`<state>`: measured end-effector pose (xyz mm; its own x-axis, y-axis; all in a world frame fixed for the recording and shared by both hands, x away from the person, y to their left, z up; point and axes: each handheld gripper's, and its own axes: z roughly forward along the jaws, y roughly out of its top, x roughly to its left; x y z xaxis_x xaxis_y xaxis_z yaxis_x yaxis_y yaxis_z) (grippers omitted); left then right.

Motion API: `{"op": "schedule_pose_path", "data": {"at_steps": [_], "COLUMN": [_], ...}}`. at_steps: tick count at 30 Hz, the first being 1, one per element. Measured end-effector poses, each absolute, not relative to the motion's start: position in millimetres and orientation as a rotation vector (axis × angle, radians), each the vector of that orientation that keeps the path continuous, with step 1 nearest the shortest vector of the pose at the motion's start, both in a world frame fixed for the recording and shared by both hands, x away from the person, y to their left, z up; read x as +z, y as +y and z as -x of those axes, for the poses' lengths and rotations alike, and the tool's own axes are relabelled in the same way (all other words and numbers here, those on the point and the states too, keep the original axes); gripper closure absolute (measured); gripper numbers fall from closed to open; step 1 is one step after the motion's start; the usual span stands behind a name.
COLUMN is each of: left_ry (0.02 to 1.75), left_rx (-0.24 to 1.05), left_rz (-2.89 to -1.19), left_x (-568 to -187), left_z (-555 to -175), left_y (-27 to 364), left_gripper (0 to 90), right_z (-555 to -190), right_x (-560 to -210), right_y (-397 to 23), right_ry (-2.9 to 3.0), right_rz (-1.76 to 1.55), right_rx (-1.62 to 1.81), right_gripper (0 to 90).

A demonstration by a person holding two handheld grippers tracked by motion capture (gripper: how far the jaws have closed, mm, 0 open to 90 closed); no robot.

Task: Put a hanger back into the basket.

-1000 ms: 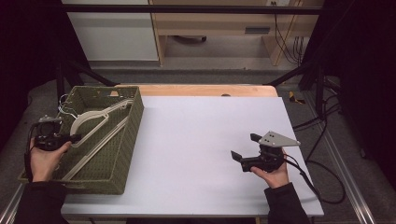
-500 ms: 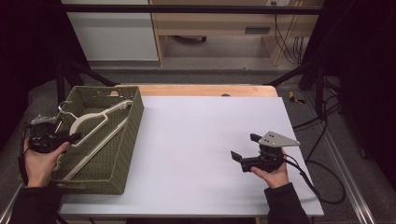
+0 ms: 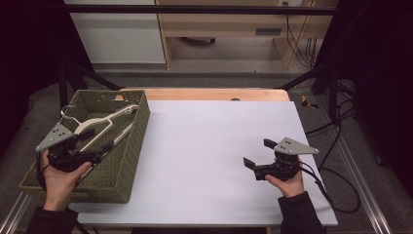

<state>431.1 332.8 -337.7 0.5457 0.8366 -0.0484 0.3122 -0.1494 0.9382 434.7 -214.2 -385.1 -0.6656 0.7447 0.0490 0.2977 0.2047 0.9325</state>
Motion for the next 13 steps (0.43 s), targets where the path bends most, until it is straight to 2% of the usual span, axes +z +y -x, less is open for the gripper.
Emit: {"op": "schedule_pose_path", "data": {"at_steps": [4,13], "left_ry": [0.885,0.829], "left_rx": [0.589,0.559], "left_rz": [-1.735,-1.754], "left_x": [-339,-349], "left_z": [-426,-423], "left_y": [316,288], "left_gripper": [12.4,10.6], "right_z": [-433,-430], "right_x": [-384,-381], "right_y": [-217,-223], "right_ry": [2.058,2.044], "right_rz": [-0.966,-0.958], "right_rx": [1.473,1.496], "right_gripper": [3.2,2.9]}}
